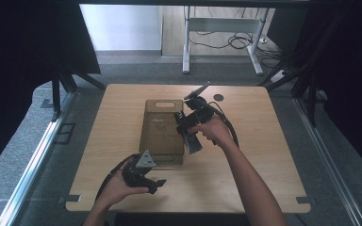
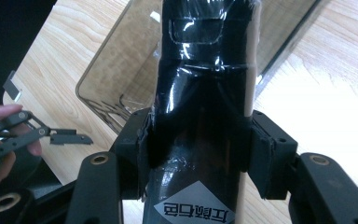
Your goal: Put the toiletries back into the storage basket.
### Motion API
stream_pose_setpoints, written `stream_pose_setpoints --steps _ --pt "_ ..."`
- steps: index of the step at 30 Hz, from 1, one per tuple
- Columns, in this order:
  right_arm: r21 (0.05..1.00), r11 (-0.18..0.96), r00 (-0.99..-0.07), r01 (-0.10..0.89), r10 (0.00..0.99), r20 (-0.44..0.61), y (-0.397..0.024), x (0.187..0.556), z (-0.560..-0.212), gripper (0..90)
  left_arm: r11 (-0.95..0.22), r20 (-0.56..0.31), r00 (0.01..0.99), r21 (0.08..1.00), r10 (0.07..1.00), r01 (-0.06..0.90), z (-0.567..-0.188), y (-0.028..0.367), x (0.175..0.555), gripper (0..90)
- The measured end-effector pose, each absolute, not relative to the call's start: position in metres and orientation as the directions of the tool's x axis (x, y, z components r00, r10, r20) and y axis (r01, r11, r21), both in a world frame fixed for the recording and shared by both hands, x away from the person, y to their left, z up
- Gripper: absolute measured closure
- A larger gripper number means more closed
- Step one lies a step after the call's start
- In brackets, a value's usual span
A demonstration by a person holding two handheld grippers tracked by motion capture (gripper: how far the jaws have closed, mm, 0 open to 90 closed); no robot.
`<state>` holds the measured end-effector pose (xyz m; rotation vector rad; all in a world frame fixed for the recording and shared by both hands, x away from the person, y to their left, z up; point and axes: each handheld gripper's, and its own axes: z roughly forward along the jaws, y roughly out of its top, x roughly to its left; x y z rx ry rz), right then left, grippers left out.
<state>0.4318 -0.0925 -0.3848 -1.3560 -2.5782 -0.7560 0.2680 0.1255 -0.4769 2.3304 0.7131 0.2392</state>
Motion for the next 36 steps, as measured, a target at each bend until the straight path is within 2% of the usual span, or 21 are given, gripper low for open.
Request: stream_pose_setpoints --steps 36 --pt "0.358 0.487 -0.599 0.796 0.714 0.362 -0.036 0.452 -0.389 47.2 -0.612 -0.018 0.833 0.669 0.554 0.421 -0.474 0.13 0.266 20.8"
